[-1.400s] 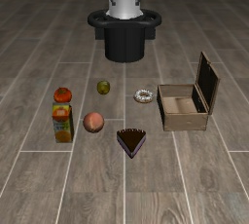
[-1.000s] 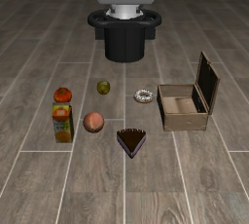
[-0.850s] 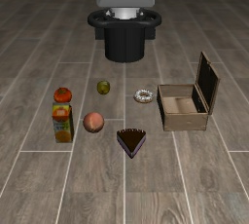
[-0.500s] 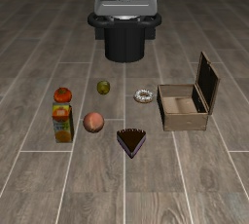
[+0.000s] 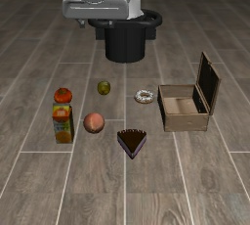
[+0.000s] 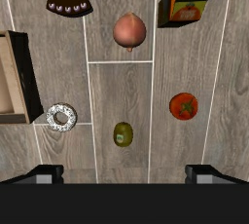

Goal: Pick up the tomato and place it in the box

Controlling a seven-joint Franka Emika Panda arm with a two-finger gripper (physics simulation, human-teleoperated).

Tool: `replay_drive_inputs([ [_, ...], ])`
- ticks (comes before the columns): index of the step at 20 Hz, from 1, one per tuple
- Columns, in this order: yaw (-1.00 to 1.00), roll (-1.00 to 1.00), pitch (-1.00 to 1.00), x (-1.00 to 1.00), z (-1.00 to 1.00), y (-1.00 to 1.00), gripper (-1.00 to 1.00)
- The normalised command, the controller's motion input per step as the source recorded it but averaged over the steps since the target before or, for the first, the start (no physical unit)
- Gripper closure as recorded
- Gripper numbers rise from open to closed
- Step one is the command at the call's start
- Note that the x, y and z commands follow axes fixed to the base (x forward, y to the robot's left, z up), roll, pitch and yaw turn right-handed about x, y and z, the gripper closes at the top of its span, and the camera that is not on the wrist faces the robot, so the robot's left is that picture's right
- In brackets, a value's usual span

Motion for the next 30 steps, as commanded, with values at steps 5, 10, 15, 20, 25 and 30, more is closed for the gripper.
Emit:
replay_drive_inputs([
  [5,0.0,0.0,0.0,0.0,0.0,-1.0,-1.0],
  [10,0.0,0.0,0.0,0.0,0.0,-1.0,-1.0],
  [15,0.0,0.0,0.0,0.0,-0.8,-0.2,-1.0],
  [20,0.0,0.0,0.0,0.0,-1.0,0.0,-1.0],
  [25,0.0,0.0,0.0,0.0,-1.0,0.0,-1.0],
  [30,0.0,0.0,0.0,-0.6,-0.4,0.0,-1.0],
])
